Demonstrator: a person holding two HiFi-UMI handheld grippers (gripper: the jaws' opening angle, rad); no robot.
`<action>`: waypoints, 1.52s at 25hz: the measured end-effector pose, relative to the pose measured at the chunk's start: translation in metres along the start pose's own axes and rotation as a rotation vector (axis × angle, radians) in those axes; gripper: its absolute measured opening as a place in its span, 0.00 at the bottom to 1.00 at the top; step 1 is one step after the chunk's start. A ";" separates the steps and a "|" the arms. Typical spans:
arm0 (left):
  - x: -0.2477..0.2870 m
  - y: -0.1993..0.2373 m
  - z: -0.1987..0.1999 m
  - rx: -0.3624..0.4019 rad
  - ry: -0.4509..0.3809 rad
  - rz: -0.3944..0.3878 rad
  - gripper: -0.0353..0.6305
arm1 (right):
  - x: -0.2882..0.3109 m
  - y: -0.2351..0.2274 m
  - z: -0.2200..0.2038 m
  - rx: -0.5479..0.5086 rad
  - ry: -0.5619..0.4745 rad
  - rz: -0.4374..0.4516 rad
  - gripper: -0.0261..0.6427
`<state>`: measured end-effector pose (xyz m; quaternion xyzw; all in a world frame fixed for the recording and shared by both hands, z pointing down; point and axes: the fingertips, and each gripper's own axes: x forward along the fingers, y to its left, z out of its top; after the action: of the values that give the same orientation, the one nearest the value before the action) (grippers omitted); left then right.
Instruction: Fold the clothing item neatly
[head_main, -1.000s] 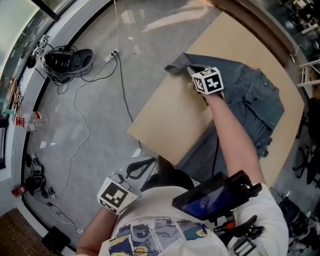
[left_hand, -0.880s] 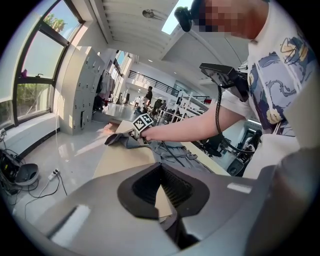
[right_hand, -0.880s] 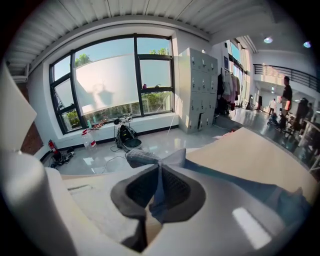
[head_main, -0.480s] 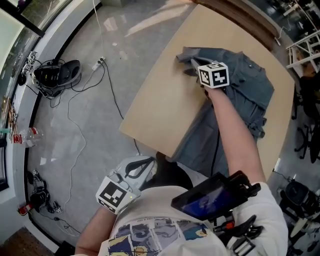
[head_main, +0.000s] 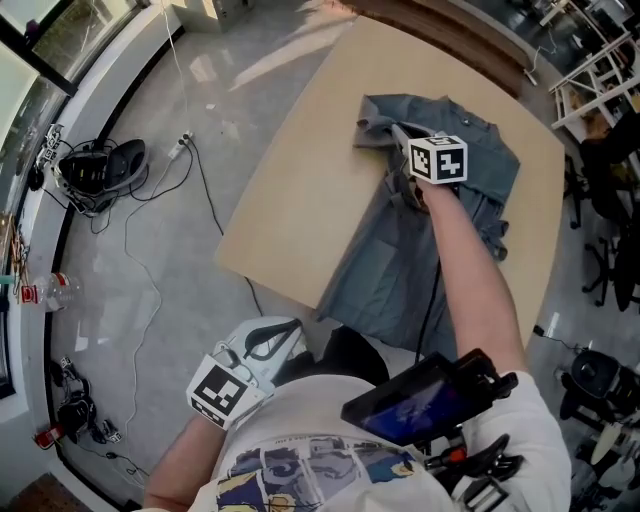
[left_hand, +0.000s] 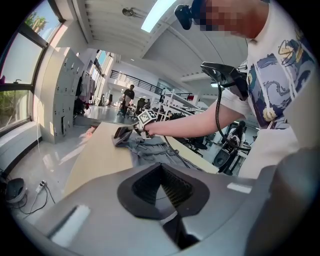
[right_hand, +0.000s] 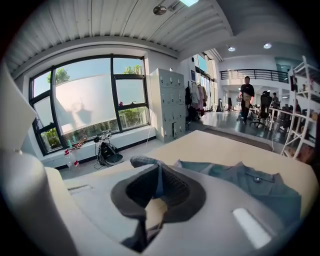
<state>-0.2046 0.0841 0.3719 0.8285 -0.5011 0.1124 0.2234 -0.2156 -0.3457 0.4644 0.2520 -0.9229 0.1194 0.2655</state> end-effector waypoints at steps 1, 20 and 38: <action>0.007 -0.004 0.002 0.002 0.003 -0.002 0.06 | -0.007 -0.010 0.000 0.004 -0.004 -0.004 0.07; 0.147 -0.088 0.042 0.042 0.066 -0.138 0.06 | -0.136 -0.197 -0.044 0.150 -0.102 -0.071 0.07; 0.198 -0.114 0.056 0.068 0.140 -0.200 0.06 | -0.177 -0.270 -0.174 0.346 -0.026 -0.182 0.07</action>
<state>-0.0131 -0.0522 0.3750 0.8714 -0.3952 0.1640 0.2399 0.1314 -0.4405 0.5351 0.3780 -0.8653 0.2485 0.2159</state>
